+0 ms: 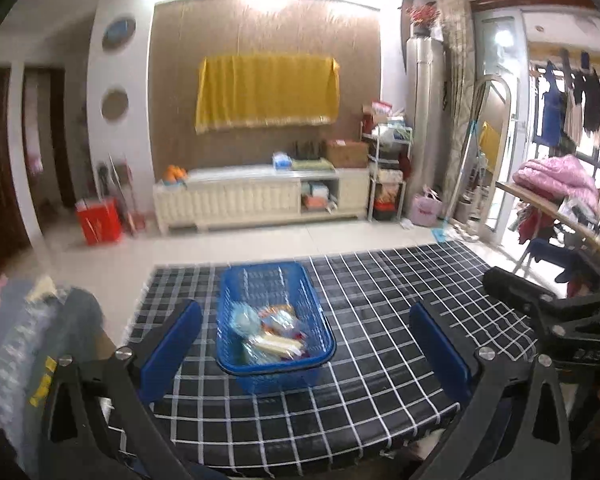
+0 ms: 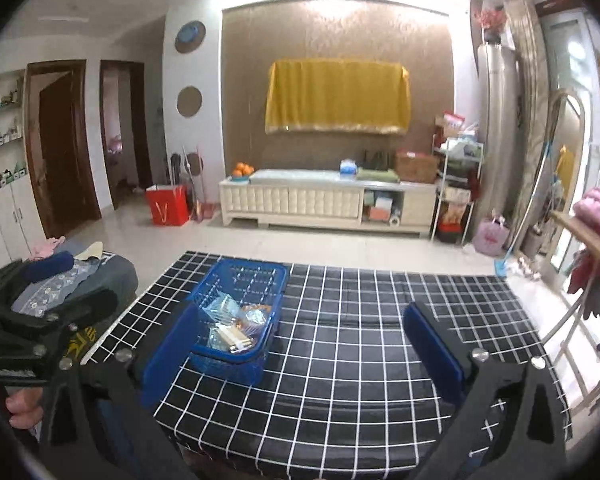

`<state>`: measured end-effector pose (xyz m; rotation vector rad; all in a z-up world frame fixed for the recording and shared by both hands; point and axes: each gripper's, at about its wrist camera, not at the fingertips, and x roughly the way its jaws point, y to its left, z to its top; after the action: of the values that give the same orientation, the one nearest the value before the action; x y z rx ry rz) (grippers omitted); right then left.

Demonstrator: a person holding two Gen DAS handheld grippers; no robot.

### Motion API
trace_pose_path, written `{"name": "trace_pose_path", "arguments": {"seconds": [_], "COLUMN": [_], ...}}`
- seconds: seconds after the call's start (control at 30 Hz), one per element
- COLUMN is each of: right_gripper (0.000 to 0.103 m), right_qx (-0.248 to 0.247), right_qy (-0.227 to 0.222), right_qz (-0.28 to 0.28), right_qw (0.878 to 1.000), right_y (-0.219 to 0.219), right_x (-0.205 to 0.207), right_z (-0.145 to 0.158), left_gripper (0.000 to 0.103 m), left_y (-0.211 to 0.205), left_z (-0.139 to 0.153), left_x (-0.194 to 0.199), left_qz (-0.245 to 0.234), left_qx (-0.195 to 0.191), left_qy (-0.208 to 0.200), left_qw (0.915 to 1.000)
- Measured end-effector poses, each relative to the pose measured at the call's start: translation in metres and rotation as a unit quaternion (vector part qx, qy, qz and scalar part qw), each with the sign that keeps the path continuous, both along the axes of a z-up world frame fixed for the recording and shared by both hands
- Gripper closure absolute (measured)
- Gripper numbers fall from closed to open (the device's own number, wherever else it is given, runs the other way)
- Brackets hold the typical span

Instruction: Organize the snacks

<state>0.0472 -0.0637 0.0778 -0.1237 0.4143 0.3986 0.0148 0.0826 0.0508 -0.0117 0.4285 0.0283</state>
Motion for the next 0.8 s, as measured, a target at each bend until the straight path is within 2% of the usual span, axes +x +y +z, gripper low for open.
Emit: {"name": "trace_pose_path", "arguments": {"seconds": [0.07,0.17,0.3,0.37,0.5,0.8], "right_gripper": [0.000,0.000,0.000,0.000,0.000,0.000], "right_qx": [0.001,0.007,-0.005,-0.011,0.005,0.005], "right_qy": [-0.019,-0.055,-0.067,-0.069,-0.049,-0.045], "right_qz": [0.000,-0.006,-0.034,-0.048,-0.036,-0.035], "right_qw": [1.000,0.998,0.997,0.996,0.998,0.998], "right_y": [-0.004,-0.012,-0.020,-0.020,-0.023,-0.024], "right_x": [-0.017,-0.041,-0.056,-0.055,-0.053,-0.062], "right_z": [0.007,0.015,0.018,0.017,0.014,0.008], "left_gripper": [0.000,0.000,0.000,0.000,0.000,0.000], "left_y": [-0.011,-0.019,-0.022,-0.025,-0.030,-0.031], "left_z": [0.006,0.011,0.010,0.010,0.010,0.004], "left_x": [-0.015,-0.033,-0.043,-0.047,-0.051,-0.053], "left_qz": [-0.001,0.002,0.000,-0.008,-0.009,-0.007], "left_qx": [0.010,0.003,0.001,-0.003,0.004,0.001], "left_qy": [-0.017,-0.032,-0.038,-0.034,-0.035,-0.028], "left_qw": [0.9998,0.9995,0.9993,0.9994,0.9993,0.9996]}}
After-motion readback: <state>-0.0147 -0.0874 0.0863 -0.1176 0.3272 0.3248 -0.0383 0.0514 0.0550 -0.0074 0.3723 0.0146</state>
